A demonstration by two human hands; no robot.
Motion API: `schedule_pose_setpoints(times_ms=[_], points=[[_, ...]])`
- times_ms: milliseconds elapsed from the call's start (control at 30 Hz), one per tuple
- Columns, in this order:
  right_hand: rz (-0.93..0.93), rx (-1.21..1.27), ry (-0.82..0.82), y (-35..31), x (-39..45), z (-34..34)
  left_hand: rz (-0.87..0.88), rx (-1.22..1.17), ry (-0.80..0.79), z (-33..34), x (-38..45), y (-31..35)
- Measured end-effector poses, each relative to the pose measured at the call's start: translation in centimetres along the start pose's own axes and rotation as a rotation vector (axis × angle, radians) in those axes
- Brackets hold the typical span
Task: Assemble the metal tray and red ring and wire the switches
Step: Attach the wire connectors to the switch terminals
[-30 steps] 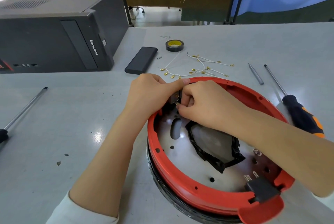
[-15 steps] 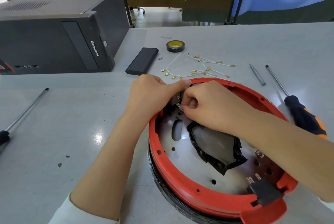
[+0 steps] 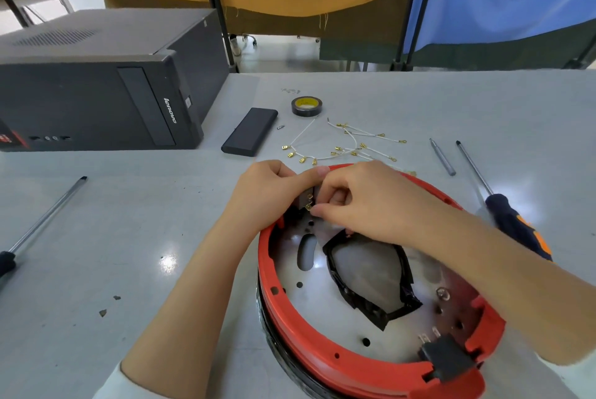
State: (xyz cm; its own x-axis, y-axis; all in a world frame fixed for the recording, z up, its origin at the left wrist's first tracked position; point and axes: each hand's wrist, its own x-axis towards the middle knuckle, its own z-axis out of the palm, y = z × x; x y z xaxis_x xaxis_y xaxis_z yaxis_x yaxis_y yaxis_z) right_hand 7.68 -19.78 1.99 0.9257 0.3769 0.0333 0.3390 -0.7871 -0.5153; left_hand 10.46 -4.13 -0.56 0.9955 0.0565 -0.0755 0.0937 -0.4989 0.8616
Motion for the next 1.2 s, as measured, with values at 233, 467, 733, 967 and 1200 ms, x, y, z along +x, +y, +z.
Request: schedule_pose_setpoints(times_ms=[233, 467, 733, 967, 1200], points=[[0.15, 0.184, 0.246, 3.9, 3.2, -6.5, -0.024, -0.244, -0.121, -0.1, 0.0, -0.1], [0.104, -0.259, -0.174, 8.5, 9.0, -3.5, -0.011, -0.225, -0.125, 0.0, 0.1, -0.1], [0.039, -0.356, -0.198, 9.6, 10.3, -2.5, -0.007, -0.231, -0.13, 0.2, 0.4, -0.3], [0.124, -0.364, -0.184, 10.2, 9.4, -3.3, 0.005, -0.225, -0.129, 0.1, 0.2, -0.2], [0.088, -0.23, 0.005, 9.7, 9.4, -4.4, -0.012, -0.229, -0.148, 0.0, 0.2, -0.1]])
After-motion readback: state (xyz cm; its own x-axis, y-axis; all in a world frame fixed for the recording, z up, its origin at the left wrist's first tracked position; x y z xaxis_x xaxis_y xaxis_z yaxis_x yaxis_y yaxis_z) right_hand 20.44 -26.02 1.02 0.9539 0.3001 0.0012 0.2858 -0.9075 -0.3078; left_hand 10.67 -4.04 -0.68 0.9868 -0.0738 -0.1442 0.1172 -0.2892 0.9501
